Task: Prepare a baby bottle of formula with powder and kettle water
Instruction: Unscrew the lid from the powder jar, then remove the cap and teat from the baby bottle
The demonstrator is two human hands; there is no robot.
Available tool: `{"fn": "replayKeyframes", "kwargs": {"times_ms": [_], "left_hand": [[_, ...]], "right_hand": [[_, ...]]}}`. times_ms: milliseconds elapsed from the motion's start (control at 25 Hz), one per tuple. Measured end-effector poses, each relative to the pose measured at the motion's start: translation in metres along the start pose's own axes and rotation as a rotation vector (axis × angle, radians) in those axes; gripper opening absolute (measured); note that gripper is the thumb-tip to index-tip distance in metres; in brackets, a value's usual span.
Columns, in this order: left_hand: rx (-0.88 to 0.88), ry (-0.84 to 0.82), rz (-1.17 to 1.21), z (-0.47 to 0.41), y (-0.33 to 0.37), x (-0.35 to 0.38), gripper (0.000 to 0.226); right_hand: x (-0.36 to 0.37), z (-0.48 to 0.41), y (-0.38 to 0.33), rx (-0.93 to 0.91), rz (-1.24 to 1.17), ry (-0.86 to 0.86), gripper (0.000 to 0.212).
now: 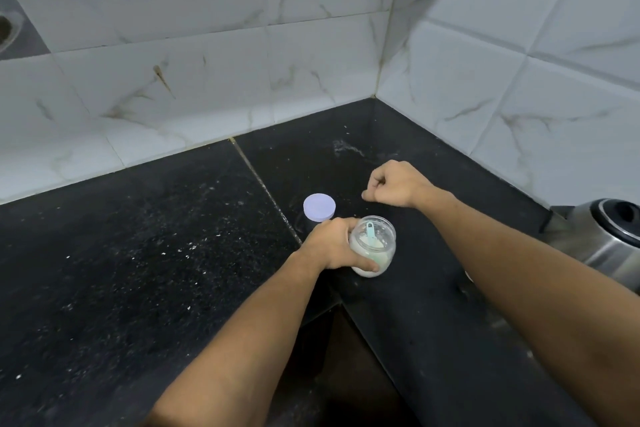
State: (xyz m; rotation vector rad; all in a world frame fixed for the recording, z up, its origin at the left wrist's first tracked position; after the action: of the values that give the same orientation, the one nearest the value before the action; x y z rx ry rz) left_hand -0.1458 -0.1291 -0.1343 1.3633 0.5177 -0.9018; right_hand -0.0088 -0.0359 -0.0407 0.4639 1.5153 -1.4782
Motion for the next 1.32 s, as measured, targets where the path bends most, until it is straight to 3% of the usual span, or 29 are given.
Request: {"fn": "replayKeyframes", "kwargs": {"times_ms": [120, 240, 440, 520, 600, 640, 760, 920, 1160, 1320], "left_hand": [[-0.026, 0.029, -0.023, 0.007, 0.005, -0.001, 0.07], [-0.025, 0.02, -0.07, 0.01, 0.009, -0.001, 0.071], [-0.029, 0.002, -0.119, 0.007, 0.009, -0.003, 0.08], [-0.039, -0.026, -0.105, 0.006, 0.008, -0.006, 0.11], [-0.028, -0.053, -0.095, 0.007, 0.01, -0.015, 0.15], [0.003, -0.026, -0.09, 0.007, 0.013, -0.024, 0.155], [0.139, 0.187, -0.12, 0.005, 0.035, -0.053, 0.132], [0.325, 0.341, -0.178, -0.003, 0.091, -0.062, 0.103], [0.487, 0.229, -0.235, -0.017, 0.172, 0.007, 0.098], [0.433, 0.041, -0.215, -0.022, 0.19, 0.043, 0.097]], "right_hand": [[-0.003, 0.026, -0.004, 0.018, 0.131, -0.075, 0.026], [0.006, 0.051, -0.003, 0.035, 0.233, -0.134, 0.011], [-0.012, 0.083, 0.01, 0.121, 0.188, 0.043, 0.01], [-0.036, 0.1, 0.026, 0.185, 0.192, 0.165, 0.011], [-0.059, 0.116, 0.049, 0.269, 0.219, 0.258, 0.025], [-0.068, 0.123, 0.061, 0.314, 0.24, 0.293, 0.032], [-0.084, 0.142, 0.099, 0.479, 0.27, 0.345, 0.045], [-0.079, 0.152, 0.126, 0.575, 0.276, 0.248, 0.05], [-0.068, 0.153, 0.141, 0.527, 0.304, 0.153, 0.053], [-0.08, 0.16, 0.131, 0.464, 0.285, 0.161, 0.051]]}}
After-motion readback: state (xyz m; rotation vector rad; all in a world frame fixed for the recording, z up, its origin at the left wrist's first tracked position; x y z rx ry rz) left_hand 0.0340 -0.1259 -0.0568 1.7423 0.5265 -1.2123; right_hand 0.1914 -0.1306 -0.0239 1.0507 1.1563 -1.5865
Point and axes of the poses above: each hand's wrist, its own z-axis away from the middle knuckle, its own x-axis out of the palm, y = z × x, the point moved 5 cm from there along -z, towards the middle knuckle, and after that the axes turned 9 degrees about -z, right-handed, at the moved point
